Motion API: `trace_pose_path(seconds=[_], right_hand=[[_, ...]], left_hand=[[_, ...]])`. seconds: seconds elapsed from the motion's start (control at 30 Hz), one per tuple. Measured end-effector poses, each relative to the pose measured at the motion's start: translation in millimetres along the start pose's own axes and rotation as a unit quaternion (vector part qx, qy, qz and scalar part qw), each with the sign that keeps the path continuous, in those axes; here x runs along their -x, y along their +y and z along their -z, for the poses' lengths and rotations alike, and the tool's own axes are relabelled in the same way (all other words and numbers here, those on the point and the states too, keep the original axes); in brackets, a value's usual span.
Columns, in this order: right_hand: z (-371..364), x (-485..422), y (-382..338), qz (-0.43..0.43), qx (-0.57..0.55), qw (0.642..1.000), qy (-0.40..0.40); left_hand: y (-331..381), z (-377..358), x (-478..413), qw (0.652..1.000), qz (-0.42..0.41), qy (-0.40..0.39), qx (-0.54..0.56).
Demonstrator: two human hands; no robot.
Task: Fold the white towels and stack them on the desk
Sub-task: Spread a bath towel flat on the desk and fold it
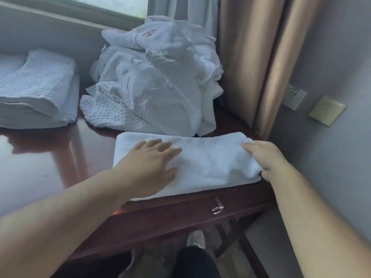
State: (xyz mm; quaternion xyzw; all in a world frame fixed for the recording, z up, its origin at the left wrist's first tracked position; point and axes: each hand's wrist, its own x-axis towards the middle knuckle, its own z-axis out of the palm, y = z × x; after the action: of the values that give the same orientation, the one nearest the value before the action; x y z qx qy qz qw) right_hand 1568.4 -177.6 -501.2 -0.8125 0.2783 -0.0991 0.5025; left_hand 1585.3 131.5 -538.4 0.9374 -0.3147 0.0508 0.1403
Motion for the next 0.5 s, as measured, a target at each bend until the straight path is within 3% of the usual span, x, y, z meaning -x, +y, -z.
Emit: trace_pose_path(seconds=[0.2,0.27,0.33,0.4,0.5], right_hand=[[-2,-7,11,0.027,0.171,0.985,0.012],[-6,-6,5,0.034,0.300,0.953,0.027],[-14,-2,-2,0.065,0.411,0.904,0.093],[-25,4,-12,0.152,0.405,0.892,0.128],[-50,10,-23,0.242,0.335,0.910,0.048]], left_hand=[[-9,-14,7,0.999,0.014,-0.037,-0.016],[-11,-11,5,1.000,0.013,-0.026,-0.004],[-12,-5,1,1.000,0.016,-0.003,0.004],[-13,-2,-3,0.999,0.038,0.002,0.001],[-17,-3,-4,0.997,0.067,-0.017,-0.013]])
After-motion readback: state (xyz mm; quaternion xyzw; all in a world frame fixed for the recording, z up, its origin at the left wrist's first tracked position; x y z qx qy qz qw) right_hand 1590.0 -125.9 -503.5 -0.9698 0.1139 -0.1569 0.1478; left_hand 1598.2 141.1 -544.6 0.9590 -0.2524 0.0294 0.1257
